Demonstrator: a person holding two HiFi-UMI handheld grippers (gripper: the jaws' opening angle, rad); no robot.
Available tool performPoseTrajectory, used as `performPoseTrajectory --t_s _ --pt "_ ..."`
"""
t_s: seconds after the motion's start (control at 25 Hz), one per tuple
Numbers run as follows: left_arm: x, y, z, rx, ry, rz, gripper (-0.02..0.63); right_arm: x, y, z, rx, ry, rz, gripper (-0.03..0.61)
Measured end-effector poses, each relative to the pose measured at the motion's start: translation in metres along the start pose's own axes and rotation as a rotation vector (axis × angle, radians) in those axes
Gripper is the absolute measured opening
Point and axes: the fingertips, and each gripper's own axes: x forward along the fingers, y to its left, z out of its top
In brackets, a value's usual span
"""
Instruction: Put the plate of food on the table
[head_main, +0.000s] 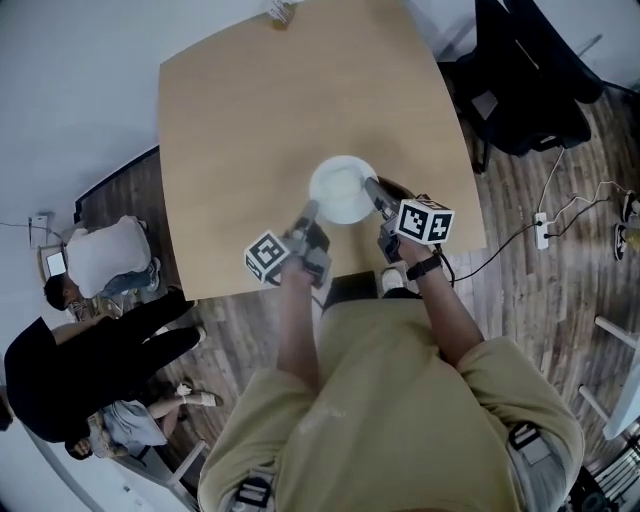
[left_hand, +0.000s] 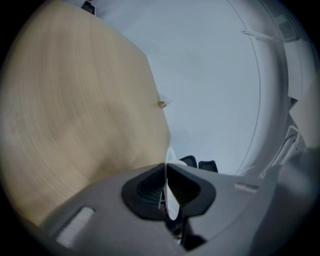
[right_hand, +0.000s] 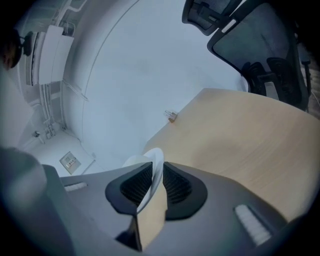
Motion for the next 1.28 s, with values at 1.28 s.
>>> performPoseTrajectory --t_s 1.28 --pt "0.135 0.101 0.098 0.2 0.174 0.295 0.036 0.153 -0.101 0.019 -0.028 0.19 -0.251 0.074"
